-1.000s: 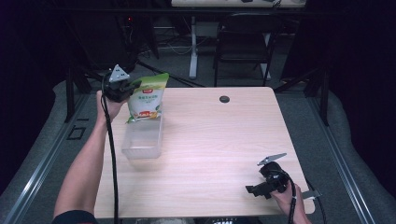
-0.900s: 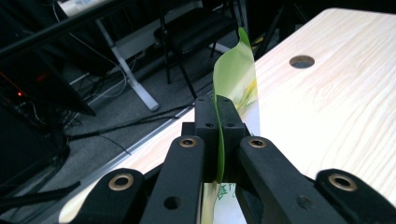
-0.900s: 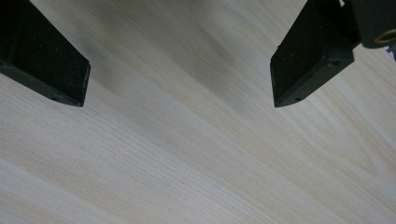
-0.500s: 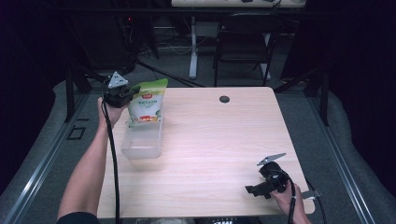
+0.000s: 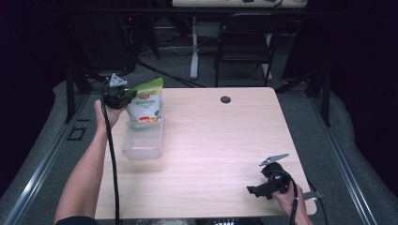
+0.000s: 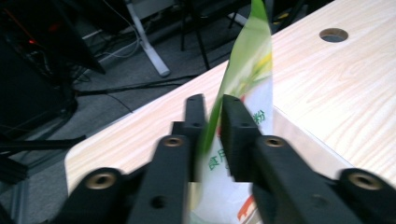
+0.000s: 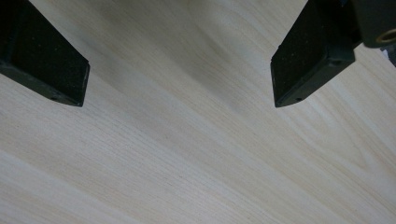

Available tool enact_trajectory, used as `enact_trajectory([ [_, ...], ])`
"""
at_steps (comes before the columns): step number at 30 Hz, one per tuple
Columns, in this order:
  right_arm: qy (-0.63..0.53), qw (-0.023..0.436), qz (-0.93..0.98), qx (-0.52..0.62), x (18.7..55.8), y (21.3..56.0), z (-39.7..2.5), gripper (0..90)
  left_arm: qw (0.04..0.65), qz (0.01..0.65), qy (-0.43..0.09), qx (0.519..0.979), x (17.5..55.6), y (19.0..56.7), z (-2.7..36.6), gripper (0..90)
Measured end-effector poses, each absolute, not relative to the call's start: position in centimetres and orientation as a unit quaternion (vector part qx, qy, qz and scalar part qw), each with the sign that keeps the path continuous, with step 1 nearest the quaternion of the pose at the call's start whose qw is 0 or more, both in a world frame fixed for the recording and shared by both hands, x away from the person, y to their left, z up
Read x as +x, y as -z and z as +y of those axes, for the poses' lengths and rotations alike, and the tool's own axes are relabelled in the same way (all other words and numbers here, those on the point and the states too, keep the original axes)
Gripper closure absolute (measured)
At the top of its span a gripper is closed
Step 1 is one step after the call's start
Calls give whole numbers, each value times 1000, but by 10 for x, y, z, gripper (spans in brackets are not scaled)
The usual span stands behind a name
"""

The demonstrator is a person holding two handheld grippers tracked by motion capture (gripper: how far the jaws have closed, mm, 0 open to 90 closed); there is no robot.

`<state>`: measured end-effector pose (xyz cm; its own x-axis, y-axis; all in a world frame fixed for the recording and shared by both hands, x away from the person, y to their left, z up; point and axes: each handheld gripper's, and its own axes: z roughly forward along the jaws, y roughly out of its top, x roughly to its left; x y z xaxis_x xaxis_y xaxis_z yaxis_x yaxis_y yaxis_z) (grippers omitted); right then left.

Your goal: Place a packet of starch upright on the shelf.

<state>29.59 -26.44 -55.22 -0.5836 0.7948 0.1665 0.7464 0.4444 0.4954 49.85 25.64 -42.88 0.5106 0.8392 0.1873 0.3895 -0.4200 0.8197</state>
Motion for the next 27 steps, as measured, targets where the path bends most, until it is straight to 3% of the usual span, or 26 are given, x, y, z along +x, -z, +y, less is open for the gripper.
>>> enact_trajectory([
  [6,-265,44,851,450,296,551,-265,38,367,403,-307,780,493,422,252,466],
  [11,-267,45,850,451,296,551,-265,37,374,409,-299,777,481,410,250,304],
  [17,-265,44,850,454,296,550,-265,37,372,418,-291,776,457,394,247,173],
  [27,-268,46,851,449,295,551,-263,38,371,404,-265,793,405,384,240,105],
])
